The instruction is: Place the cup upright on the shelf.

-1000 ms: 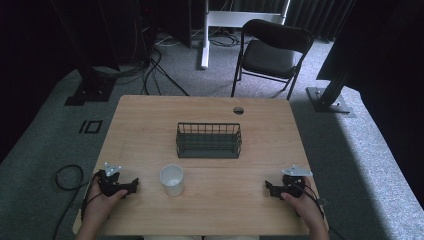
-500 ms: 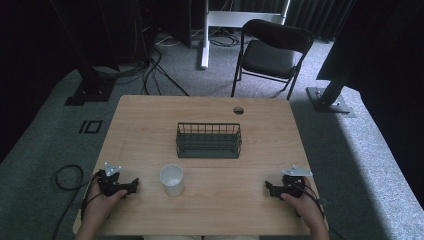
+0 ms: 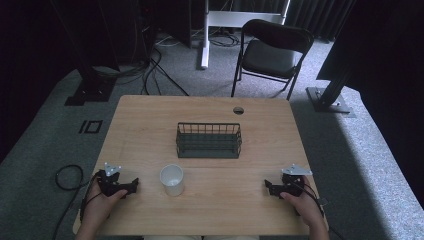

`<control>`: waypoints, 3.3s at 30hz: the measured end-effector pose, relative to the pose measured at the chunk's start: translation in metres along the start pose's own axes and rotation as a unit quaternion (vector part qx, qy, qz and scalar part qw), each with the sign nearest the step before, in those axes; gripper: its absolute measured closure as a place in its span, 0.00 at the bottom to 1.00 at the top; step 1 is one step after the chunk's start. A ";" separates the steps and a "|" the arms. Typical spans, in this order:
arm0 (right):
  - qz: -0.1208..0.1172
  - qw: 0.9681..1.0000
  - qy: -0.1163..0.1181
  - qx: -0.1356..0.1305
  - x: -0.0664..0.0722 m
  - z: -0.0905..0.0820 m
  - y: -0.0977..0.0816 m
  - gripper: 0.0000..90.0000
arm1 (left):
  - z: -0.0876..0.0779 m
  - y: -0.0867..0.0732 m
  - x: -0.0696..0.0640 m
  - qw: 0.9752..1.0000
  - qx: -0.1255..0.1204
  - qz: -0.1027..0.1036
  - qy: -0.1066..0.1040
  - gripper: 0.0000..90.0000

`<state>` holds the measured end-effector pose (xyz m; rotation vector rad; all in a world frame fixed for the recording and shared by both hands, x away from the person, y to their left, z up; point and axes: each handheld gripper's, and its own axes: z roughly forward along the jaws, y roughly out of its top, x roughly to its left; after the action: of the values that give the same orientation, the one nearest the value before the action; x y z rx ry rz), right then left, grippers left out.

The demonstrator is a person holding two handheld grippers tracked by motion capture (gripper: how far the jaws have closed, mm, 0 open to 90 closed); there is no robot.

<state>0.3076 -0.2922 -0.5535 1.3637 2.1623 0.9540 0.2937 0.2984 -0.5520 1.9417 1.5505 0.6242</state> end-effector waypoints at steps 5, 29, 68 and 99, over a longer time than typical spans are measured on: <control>-0.011 1.000 0.010 -0.002 0.005 -0.001 0.004 0.13 | 0.000 0.000 0.000 1.000 0.000 0.000 0.000 0.01; -0.049 0.998 0.049 -0.014 0.038 0.012 0.024 0.13 | 0.000 0.000 0.000 1.000 0.000 0.000 0.000 0.01; -0.119 0.982 0.142 -0.043 0.105 0.017 0.055 0.13 | 0.000 0.000 0.000 1.000 0.000 0.000 0.000 0.01; -0.169 0.963 0.202 -0.053 0.156 0.023 0.070 0.13 | 0.000 0.000 0.000 1.000 0.000 0.000 0.000 0.01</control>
<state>0.2983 -0.1243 -0.5152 0.7586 2.4853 1.2682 0.2937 0.2984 -0.5521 1.9410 1.5504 0.6246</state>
